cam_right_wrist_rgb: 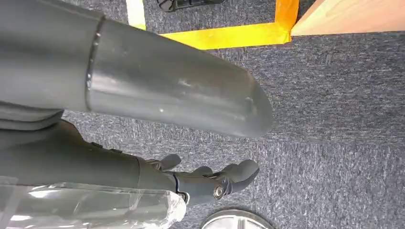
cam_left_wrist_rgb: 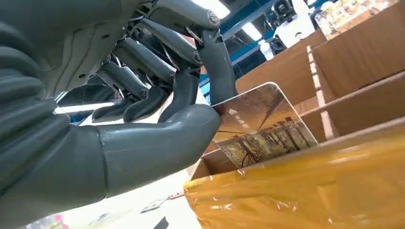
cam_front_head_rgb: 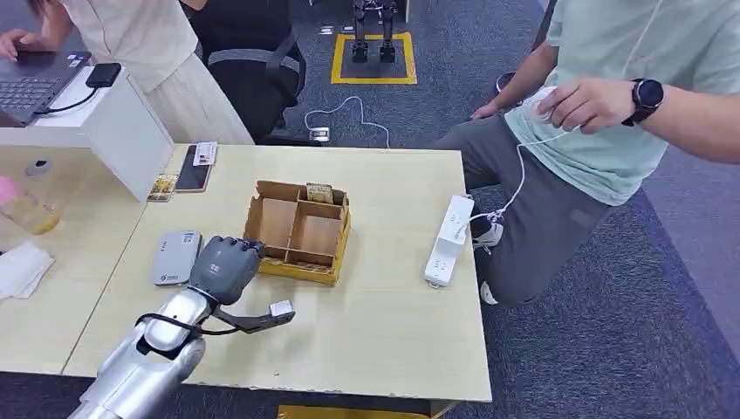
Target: Pass the card to the sensor for recognition and then transmit it.
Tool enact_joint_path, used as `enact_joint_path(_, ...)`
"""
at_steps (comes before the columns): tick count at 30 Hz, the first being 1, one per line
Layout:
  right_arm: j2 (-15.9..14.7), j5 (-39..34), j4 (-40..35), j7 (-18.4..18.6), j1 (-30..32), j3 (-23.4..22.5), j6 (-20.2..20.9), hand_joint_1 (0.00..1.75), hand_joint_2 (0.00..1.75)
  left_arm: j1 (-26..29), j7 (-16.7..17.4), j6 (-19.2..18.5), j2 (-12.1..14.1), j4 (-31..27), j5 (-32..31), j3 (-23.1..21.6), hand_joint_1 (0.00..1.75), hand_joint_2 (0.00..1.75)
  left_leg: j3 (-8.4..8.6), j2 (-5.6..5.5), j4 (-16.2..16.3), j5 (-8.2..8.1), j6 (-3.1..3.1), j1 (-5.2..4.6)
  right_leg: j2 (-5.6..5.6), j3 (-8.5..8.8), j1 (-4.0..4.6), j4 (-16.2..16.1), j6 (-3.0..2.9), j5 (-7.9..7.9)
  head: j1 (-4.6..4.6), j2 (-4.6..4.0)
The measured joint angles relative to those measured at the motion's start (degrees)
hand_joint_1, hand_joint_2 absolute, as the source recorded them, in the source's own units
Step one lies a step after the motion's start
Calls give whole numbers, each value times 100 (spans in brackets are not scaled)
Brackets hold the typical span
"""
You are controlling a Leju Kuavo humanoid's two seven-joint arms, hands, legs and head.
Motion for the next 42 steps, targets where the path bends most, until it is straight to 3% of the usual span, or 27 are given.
enact_joint_path(10,0,0,0,-2,9,0,0,0,0,-127,-136,-24,162,-81,418,240,175,175,1,0,0,2,1,1,0,0,1,1,0,0,-2,0)
enact_joint_path(19,0,-2,0,-24,12,-2,-7,0,0,-650,-337,-262,415,-402,916,498,175,175,1,0,0,3,1,1,0,1,1,2,1,3,0,0)
enact_joint_path(27,0,-2,0,-31,12,-2,-7,0,0,-770,-345,-284,452,-494,1040,560,175,175,0,1,1,3,1,2,1,-1,1,2,1,2,0,0)
enact_joint_path(36,4,59,0,9,-28,-2,-7,0,0,-1744,-372,-488,494,-363,1274,579,175,175,2,0,2,10,-2,2,0,-1,1,3,1,8,-2,0)
enact_joint_path(42,48,155,0,63,-141,11,0,0,0,-2558,148,-60,151,490,626,520,175,175,0,0,5,12,1,1,2,0,1,3,7,13,0,0)
